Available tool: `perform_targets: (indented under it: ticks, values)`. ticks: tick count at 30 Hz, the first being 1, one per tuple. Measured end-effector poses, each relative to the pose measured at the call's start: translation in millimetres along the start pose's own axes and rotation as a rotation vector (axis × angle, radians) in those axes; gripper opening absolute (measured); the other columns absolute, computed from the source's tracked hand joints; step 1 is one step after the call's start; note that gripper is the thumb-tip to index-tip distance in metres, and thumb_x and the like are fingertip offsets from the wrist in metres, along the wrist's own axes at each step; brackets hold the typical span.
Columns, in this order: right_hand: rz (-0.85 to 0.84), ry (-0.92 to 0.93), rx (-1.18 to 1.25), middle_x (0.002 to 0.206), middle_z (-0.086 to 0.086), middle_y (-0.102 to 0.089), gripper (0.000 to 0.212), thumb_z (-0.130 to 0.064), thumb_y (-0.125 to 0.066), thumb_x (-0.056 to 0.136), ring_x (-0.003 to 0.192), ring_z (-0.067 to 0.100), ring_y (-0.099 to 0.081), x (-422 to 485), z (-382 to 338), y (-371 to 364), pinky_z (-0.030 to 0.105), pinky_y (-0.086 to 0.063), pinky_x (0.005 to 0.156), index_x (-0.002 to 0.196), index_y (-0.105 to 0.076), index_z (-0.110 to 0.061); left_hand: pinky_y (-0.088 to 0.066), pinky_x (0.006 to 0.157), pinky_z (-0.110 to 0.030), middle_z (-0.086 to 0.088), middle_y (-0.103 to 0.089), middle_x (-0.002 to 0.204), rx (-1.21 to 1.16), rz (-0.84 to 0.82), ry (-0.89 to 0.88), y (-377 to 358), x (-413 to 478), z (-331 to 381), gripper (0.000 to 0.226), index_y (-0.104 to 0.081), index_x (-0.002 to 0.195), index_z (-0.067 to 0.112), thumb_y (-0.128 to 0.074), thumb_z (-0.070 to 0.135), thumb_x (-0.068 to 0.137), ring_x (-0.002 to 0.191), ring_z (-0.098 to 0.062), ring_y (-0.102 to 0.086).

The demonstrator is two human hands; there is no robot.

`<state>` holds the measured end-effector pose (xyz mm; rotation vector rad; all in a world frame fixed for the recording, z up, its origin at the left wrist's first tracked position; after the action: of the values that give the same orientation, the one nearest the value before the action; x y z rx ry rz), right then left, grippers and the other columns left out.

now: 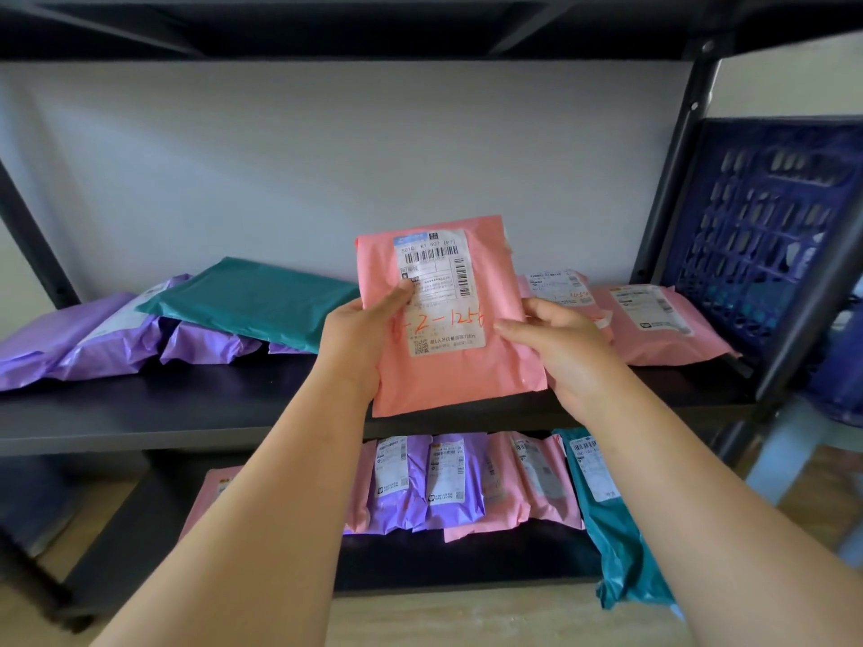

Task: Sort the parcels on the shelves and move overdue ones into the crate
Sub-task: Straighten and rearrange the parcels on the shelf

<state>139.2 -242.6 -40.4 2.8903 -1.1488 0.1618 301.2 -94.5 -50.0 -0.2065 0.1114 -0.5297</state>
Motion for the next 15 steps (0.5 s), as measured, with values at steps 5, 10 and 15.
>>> perform_targets:
  ticks: [5,10,15]
  values:
    - [0.042,0.020,0.002,0.091,0.002,-0.077,0.020,-0.001,-0.070,0.086,0.087,0.020,-0.074,0,-1,3,0.042,-0.057,0.090,0.093,-0.072,-0.020,-0.060,0.079,-0.042,-0.008,-0.077,0.088,-0.013,-0.016,-0.017,-4,1,4,0.026,-0.072,0.092,0.007,-0.080,0.028,0.079,0.079,-0.025,-0.074]
    - [0.048,0.003,-0.015,0.093,-0.001,-0.077,0.018,-0.008,-0.071,0.087,0.090,0.019,-0.074,2,3,2,0.041,-0.057,0.090,0.096,-0.071,-0.023,-0.061,0.077,-0.040,-0.007,-0.077,0.088,0.004,-0.003,-0.019,-2,1,5,0.024,-0.072,0.089,0.009,-0.080,0.029,0.079,0.079,-0.025,-0.075]
    - [-0.022,-0.013,-0.119,0.089,-0.003,-0.075,0.019,-0.013,-0.071,0.088,0.086,0.013,-0.072,1,9,-8,0.037,-0.057,0.087,0.097,-0.068,-0.029,-0.060,0.075,-0.037,-0.005,-0.076,0.090,0.025,0.081,-0.009,9,3,1,0.021,-0.069,0.088,0.012,-0.077,0.031,0.083,0.077,-0.023,-0.072]
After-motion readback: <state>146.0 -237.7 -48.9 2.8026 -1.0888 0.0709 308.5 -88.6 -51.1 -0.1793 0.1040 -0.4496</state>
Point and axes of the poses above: each hand's wrist, its own x-axis towards the middle knuckle, its own y-axis out of the back of the hand, z = x × y, the point moved 10 cm from there along x, towards the middle knuckle
